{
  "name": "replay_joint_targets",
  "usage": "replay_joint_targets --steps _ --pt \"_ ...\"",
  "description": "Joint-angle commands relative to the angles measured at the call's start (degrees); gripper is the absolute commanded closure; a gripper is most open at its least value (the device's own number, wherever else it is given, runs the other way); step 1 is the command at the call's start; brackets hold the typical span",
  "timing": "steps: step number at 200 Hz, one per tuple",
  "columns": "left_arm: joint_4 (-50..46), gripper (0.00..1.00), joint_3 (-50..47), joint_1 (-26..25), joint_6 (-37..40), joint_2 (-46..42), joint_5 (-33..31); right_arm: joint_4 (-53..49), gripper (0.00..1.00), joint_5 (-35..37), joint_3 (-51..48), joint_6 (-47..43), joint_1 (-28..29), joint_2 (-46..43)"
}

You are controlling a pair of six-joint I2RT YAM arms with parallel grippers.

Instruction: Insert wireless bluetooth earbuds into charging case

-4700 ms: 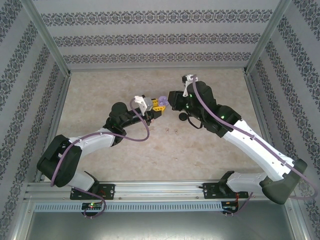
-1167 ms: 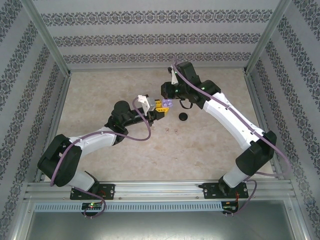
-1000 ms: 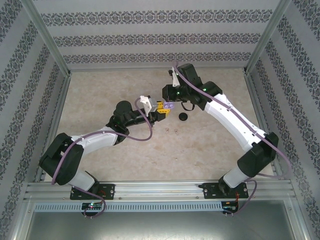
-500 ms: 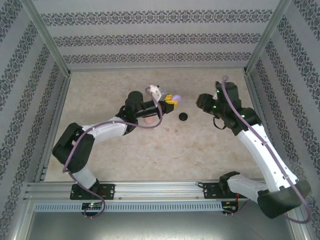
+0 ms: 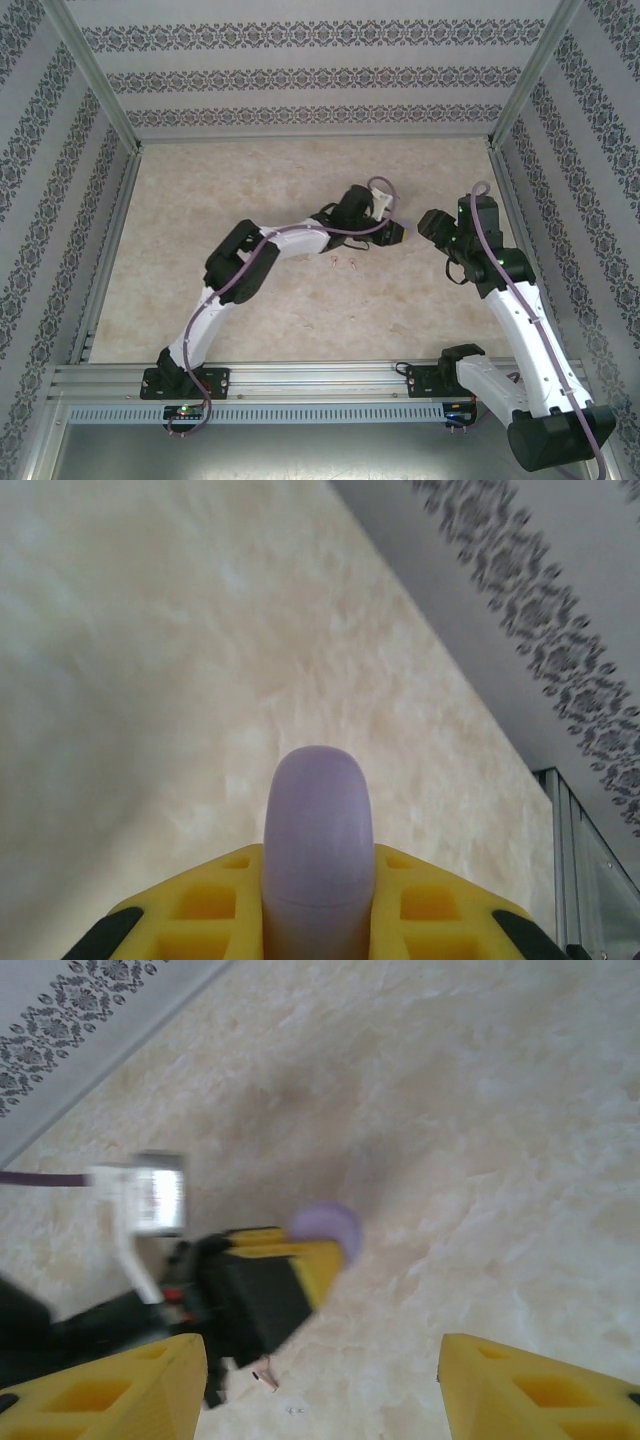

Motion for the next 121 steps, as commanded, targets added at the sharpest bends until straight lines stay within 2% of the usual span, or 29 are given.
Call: replay_joint_targets --steps 1,23,34,52,65,121 --pt "-8.8 1.00 6.0 -1.4 -5.1 2.5 -0.9 -0.6 0.37 -0.8 -0.9 0.7 -0.6 -1.2" --pt "-11.2 0.97 8.1 -1.5 -7.5 4.6 -3.0 -0.9 0.36 -1.2 -1.1 0.7 -0.7 -1.9" --pt "-13.7 0.86 9.2 -1.5 -7.7 5.2 -4.4 -1.0 0.36 -1.4 -1.2 0.7 -0.7 -2.1" --pt "-17.5 0.81 11.7 -1.5 -7.5 6.5 -5.1 -0.8 0.35 -1.8 -1.1 0.8 -0.7 -2.3" --pt "-19.9 0.74 13.3 -1.5 -7.3 7.4 -5.4 -0.7 0.34 -2.2 -0.8 0.8 -0.7 -2.1" --pt "-24.5 0.58 14.9 -1.5 -4.6 6.6 -6.5 -1.1 0.28 -2.7 1.6 1.0 -0.7 -2.0"
